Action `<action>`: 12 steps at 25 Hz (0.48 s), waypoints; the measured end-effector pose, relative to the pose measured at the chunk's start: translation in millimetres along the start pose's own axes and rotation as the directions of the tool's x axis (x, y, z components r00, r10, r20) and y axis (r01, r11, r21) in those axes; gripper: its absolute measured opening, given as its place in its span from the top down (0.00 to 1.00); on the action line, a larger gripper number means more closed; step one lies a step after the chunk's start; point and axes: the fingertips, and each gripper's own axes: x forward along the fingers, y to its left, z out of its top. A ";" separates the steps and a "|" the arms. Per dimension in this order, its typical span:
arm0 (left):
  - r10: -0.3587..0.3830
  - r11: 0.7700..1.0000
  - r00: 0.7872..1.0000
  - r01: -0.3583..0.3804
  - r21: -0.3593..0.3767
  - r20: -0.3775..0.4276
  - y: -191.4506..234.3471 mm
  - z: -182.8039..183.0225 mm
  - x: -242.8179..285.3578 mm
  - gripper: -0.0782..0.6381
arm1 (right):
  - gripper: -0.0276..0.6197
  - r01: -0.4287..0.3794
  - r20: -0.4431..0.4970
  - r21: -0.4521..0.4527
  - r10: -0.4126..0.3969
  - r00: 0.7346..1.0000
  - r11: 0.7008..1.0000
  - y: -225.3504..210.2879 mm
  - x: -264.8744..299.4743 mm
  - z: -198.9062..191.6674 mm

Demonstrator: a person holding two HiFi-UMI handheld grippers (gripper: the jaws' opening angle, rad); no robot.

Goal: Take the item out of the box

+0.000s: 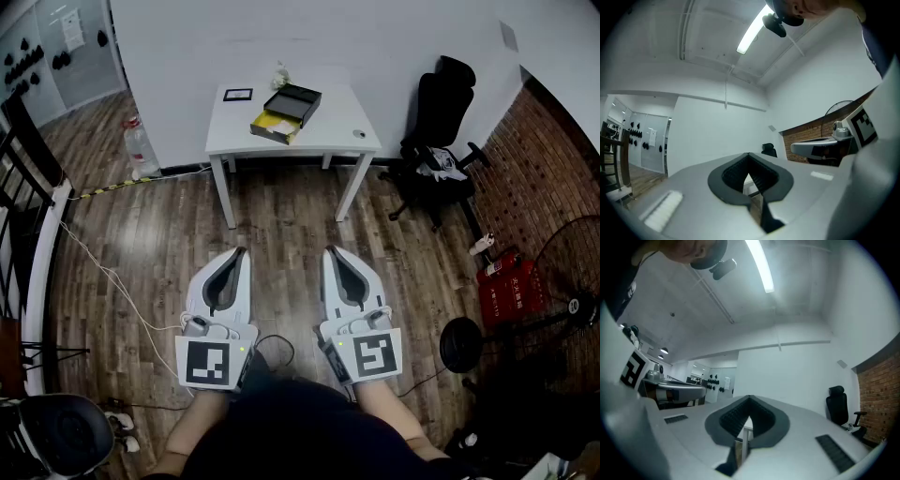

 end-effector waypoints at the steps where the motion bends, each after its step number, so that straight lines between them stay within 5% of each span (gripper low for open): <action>1: -0.001 1.000 1.000 0.001 0.001 -0.001 -1.7 -0.3 2.1 0.88 | 0.95 -0.009 -0.003 0.006 0.009 1.000 1.000 -1.1 1.2 -1.5; 10: 0.009 1.000 1.000 -0.009 0.021 -0.016 6.8 -14.8 35.1 0.88 | 0.93 -0.046 -0.051 0.026 0.047 0.998 0.999 -14.8 31.4 -28.9; 12: 0.009 1.000 1.000 -0.009 0.014 -0.014 13.4 -21.1 48.9 0.88 | 0.81 -0.044 -0.065 0.020 0.045 0.997 0.999 -19.9 44.8 -38.5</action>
